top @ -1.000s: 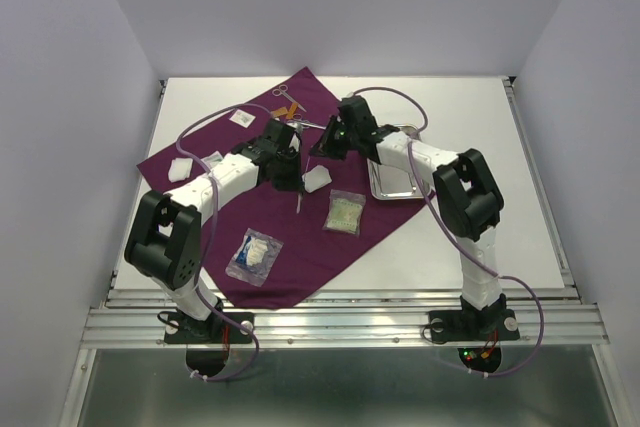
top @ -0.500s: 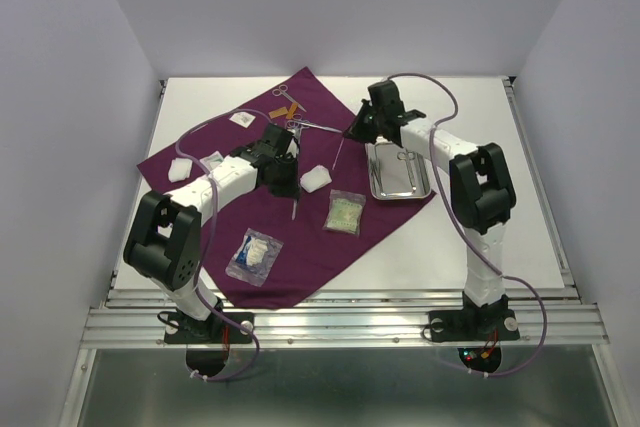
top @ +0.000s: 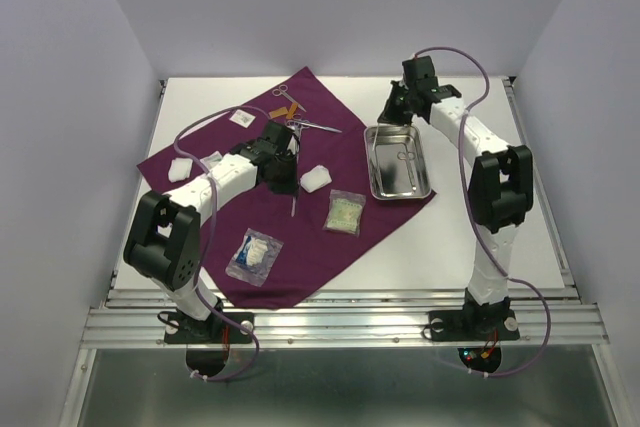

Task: Prepare the surgical pack
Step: Place the medical item in the container, then pick up the medical item from the surgical kit, then place the medical item in the container, then pick up the medical item from the surgical kit.

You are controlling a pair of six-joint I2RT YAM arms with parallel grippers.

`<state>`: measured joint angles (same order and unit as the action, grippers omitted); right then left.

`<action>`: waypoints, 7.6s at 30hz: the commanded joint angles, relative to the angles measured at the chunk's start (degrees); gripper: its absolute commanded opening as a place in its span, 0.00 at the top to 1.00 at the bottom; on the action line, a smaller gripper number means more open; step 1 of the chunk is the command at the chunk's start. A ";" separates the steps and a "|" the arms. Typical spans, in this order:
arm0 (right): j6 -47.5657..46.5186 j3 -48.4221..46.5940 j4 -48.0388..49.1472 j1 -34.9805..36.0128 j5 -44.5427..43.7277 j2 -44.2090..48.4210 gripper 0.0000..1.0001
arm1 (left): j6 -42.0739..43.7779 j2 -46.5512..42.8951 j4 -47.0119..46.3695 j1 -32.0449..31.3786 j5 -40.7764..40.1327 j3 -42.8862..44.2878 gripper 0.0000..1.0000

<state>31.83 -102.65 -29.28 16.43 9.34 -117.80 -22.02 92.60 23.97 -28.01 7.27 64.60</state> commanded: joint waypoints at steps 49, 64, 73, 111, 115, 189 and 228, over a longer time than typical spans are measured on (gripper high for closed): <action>-4.60 13.86 -7.90 -6.21 -20.05 13.81 0.25 | -15.77 33.08 1.96 -13.91 0.29 50.71 1.00; -1.07 21.79 -5.18 -11.06 -25.78 24.20 0.21 | -19.20 38.45 1.87 -14.71 -1.20 53.88 0.73; -1.07 21.97 -5.26 -11.06 -24.20 23.40 0.21 | -18.23 33.97 1.43 -14.88 -2.17 51.42 0.56; -3.89 26.10 -2.19 -11.06 -18.04 25.87 0.21 | -12.61 31.41 6.62 10.26 -19.83 33.75 0.46; -3.89 26.01 -2.19 -11.06 -17.96 25.51 0.21 | -13.05 31.86 6.62 10.34 -20.36 33.66 0.53; -1.60 31.11 0.36 -11.06 -19.01 29.91 0.22 | -18.33 28.79 0.29 -15.68 -13.50 48.70 0.61; -2.04 29.53 -0.61 -11.06 -17.08 29.12 0.22 | -2.59 44.25 8.82 5.77 -29.15 53.71 0.54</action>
<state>29.85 -72.16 -31.14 5.26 -8.08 -89.56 -25.12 137.56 32.05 -23.05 -20.60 117.73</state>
